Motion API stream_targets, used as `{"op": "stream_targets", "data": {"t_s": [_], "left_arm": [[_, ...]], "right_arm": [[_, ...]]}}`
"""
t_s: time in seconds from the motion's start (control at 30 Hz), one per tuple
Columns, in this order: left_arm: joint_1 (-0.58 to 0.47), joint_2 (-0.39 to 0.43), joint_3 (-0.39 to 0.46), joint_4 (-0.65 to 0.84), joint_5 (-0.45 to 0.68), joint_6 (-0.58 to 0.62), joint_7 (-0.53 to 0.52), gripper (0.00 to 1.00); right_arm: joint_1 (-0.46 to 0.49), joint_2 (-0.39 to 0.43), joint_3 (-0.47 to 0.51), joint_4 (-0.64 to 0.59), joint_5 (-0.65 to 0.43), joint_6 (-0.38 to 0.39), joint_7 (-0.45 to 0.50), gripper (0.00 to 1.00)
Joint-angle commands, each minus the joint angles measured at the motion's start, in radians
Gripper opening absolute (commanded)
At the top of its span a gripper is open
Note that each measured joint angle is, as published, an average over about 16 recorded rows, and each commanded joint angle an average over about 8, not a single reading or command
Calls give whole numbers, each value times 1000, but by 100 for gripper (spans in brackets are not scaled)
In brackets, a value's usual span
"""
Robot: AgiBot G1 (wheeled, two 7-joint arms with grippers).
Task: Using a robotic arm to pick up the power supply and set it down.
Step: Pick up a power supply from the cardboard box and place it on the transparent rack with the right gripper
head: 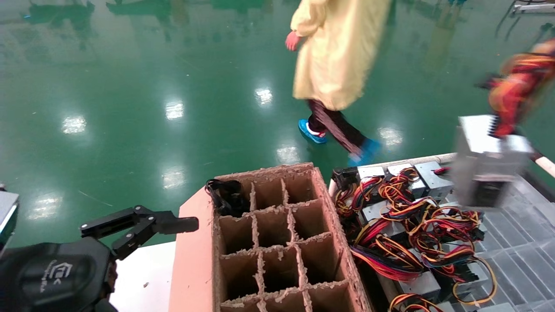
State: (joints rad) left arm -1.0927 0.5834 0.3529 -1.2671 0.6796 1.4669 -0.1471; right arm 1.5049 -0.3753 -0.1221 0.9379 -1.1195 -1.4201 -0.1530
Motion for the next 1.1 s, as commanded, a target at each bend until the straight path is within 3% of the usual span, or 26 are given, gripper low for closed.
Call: {"op": "stream_targets", "data": {"t_s": [0.03,0.4,0.8,1.1], "left_arm": [[0,0,0,0,0,0,0,100],[0,0,0,0,0,0,0,100],[0,0,0,0,0,0,0,100],[0,0,0,0,0,0,0,100]], "right_arm": [[-5,43,15,-55,9,-34,-38,0],[12,127,-21,-330,-79,-127,-213,0],[38,79,-110,-518,-201,-139,-362,0],[74,16,-160,-584,-234,-157,-390,0]]}}
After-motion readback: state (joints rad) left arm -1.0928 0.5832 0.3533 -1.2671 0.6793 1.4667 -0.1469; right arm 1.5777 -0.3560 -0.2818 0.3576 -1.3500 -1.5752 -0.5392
